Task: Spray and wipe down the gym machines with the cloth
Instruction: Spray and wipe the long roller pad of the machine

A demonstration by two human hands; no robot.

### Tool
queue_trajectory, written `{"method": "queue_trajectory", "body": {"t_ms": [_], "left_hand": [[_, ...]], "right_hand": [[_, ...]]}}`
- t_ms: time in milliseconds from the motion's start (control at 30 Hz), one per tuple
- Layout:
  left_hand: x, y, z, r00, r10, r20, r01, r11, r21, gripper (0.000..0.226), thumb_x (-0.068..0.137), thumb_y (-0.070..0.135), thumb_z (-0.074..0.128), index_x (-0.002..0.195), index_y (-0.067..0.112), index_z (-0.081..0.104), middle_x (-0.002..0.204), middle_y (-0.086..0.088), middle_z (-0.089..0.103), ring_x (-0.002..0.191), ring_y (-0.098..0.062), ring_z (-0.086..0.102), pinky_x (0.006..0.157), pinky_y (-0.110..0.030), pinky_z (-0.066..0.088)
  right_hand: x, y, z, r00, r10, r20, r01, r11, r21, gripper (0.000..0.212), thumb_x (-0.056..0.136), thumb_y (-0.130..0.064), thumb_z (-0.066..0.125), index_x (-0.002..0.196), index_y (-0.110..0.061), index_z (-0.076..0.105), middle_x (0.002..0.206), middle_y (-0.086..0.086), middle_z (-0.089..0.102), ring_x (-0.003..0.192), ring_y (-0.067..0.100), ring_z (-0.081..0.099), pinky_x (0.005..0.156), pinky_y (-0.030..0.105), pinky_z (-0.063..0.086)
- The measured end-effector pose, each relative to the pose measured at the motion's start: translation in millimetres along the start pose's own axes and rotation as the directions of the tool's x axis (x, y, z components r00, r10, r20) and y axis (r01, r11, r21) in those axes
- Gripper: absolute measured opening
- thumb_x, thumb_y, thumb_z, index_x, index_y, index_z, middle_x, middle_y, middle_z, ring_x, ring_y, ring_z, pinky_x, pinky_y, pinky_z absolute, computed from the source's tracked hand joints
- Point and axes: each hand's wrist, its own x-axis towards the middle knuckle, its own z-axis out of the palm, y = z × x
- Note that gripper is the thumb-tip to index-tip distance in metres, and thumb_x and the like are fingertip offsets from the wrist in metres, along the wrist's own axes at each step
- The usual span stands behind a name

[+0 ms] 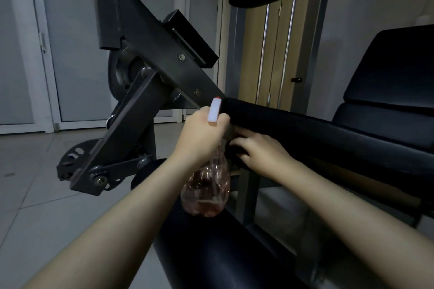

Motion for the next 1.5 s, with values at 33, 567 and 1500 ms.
{"method": "queue_trajectory", "body": {"t_ms": [33, 567, 1500], "left_hand": [[-1.4, 1.2, -2.2, 1.000, 0.002, -0.006, -0.002, 1.000, -0.013, 0.028, 0.080, 0.032, 0.043, 0.082, 0.005, 0.052, 0.086, -0.020, 0.062, 0.078, -0.035, 0.058, 0.069, -0.050, 0.048], [-103.9, -33.1, -88.0, 0.946, -0.161, 0.282, 0.161, 0.987, 0.023, 0.023, 0.087, 0.029, 0.052, 0.096, 0.009, 0.061, 0.082, -0.019, 0.067, 0.078, -0.032, 0.063, 0.068, -0.037, 0.047], [-151.3, -114.5, -115.5, 0.897, -0.289, 0.335, 0.358, 0.919, -0.165, 0.037, 0.099, 0.035, 0.045, 0.090, 0.004, 0.064, 0.068, -0.020, 0.063, 0.052, -0.018, 0.057, 0.046, -0.020, 0.042]], "right_hand": [[-8.1, -0.3, 0.1, 0.999, 0.054, 0.001, -0.054, 0.992, 0.112, 0.039, 0.091, -0.021, 0.055, 0.130, -0.024, 0.054, 0.137, 0.002, 0.049, 0.119, 0.022, 0.051, 0.094, 0.034, 0.046], [-77.7, -50.0, 29.0, 0.896, 0.120, 0.426, -0.407, 0.603, 0.686, 0.030, 0.090, -0.048, 0.053, 0.110, -0.029, 0.065, 0.104, -0.007, 0.069, 0.093, 0.009, 0.065, 0.089, 0.025, 0.050], [-113.0, -90.7, -27.7, 0.796, 0.428, 0.428, -0.594, 0.687, 0.419, 0.049, 0.084, -0.047, 0.061, 0.125, -0.023, 0.054, 0.121, -0.003, 0.058, 0.108, 0.014, 0.055, 0.092, 0.026, 0.042]]}}
